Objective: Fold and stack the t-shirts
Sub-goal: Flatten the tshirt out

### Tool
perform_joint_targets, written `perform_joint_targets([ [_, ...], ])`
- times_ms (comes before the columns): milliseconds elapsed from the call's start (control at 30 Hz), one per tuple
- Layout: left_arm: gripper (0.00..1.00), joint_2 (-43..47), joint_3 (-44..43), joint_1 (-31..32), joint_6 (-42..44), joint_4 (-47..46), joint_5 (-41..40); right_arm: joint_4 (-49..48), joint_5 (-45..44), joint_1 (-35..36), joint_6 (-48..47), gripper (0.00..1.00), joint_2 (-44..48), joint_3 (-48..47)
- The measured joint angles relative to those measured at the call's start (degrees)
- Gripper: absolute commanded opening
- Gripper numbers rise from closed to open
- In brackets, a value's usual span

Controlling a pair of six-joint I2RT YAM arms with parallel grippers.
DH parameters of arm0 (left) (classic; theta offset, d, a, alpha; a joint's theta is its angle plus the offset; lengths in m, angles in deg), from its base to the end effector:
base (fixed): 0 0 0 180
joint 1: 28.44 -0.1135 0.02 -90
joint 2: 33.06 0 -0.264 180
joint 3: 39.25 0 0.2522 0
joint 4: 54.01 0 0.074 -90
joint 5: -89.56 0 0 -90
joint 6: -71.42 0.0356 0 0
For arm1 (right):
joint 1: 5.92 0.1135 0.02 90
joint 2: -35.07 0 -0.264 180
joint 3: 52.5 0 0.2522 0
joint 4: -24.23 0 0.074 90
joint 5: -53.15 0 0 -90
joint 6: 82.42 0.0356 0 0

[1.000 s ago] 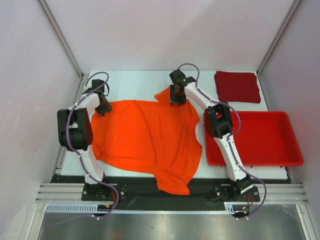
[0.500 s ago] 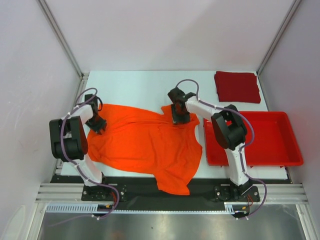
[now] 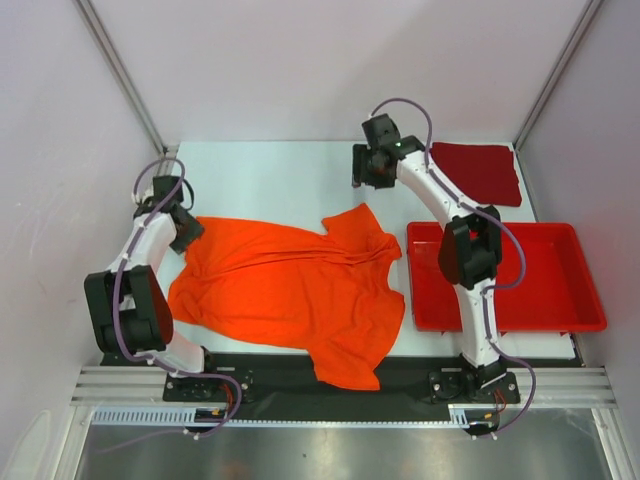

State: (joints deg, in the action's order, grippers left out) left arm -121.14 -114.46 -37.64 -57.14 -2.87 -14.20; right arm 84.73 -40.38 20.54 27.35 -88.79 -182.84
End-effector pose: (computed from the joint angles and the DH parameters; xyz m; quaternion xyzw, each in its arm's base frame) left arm 0.2993 0.0571 0.2236 -0.4162 0.8737 0.0563 0.2455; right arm 0.4325 0.2128 0.2726 -0.0460 0.9496 0.0942 0.2954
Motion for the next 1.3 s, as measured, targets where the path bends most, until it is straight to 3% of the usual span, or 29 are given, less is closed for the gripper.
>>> perform_joint_targets([
  [233,0.52,-3.1,-8.8,-1.6,5.2,-5.0,1.3,1.7,3.1,-3.1,-3.2,0.55,-13.0,-13.9],
  [400,0.52,-7.0,-12.0,-4.8,6.3,-6.1,3.1,3.1,5.3,-3.4,-4.0,0.47,-18.9,-15.1],
  [1033,0.51,-10.4,-13.0,-5.9,7.1,-6.2,6.5,-0.6,9.9,-4.0,-5.5,0.49,-17.9,-9.2],
  [1300,0.51,-10.4,-13.0,-5.9,7.2,-6.2,6.7,-0.5,9.0,-0.5,-5.2,0.56,-17.9,-9.9],
])
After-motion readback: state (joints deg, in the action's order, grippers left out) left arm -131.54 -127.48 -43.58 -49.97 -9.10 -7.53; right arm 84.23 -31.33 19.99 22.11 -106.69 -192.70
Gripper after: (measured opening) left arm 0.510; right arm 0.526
